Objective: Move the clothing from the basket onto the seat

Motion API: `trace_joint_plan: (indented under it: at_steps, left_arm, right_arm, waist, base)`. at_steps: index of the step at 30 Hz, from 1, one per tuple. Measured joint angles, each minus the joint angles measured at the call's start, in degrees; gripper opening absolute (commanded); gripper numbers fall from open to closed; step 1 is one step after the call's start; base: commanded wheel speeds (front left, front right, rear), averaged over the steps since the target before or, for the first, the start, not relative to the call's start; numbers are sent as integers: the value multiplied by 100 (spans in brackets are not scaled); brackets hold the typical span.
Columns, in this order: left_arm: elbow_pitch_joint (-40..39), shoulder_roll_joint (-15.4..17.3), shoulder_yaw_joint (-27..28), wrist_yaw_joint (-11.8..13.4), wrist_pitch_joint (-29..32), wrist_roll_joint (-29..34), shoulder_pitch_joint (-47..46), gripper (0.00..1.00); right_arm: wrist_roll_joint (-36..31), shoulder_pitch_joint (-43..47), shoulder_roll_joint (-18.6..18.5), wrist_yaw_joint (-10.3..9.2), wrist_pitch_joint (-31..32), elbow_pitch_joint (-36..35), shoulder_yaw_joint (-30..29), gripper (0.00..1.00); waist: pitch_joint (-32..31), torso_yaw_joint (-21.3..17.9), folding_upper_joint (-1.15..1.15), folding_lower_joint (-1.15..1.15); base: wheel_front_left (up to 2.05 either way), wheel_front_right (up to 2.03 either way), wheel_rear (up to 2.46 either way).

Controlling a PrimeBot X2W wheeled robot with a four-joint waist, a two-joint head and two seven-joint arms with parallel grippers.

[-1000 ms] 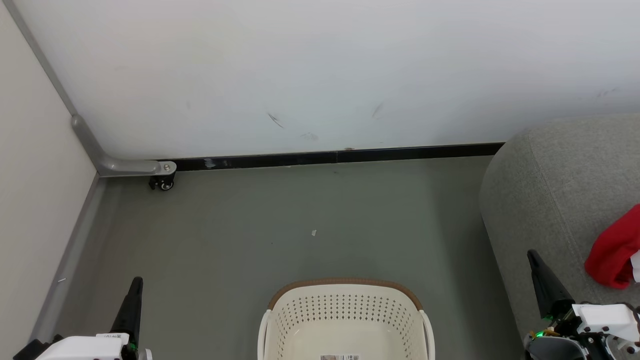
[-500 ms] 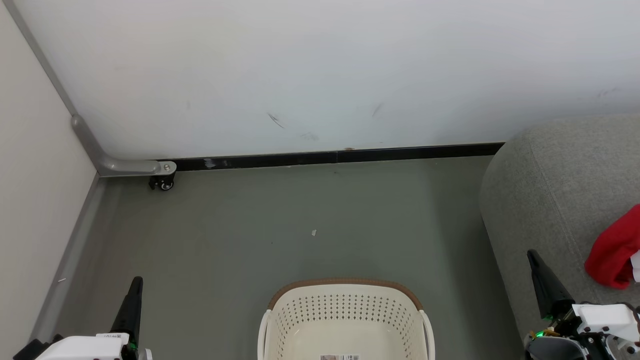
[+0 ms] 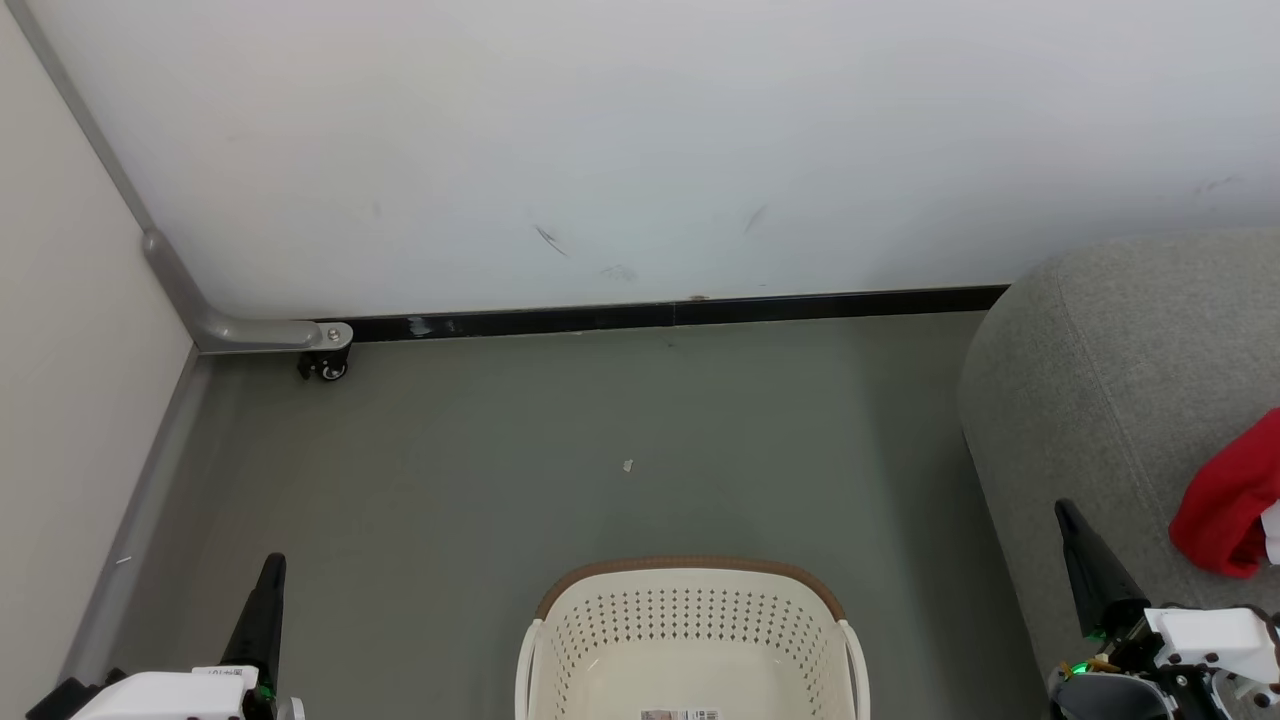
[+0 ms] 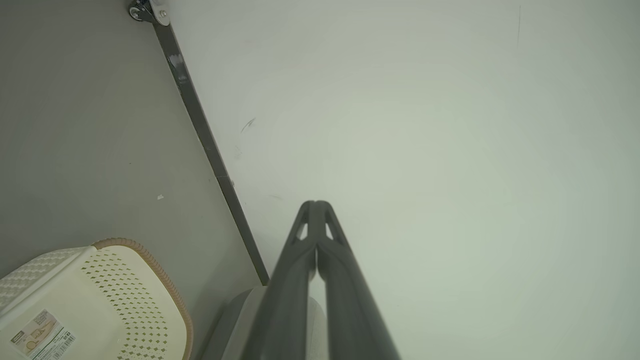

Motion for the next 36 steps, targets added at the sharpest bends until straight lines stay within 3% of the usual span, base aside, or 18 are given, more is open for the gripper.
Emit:
trace_joint_plan:
  at_steps: [36]
  left_arm:
    - [-5, -1, -1, 0, 0, -24, 0, 0]
  right_arm:
    - [-8, 0, 5, 0, 1, 1, -11, 0]
  waist:
    - [0, 0, 0, -1]
  base:
    - [0, 0, 0]
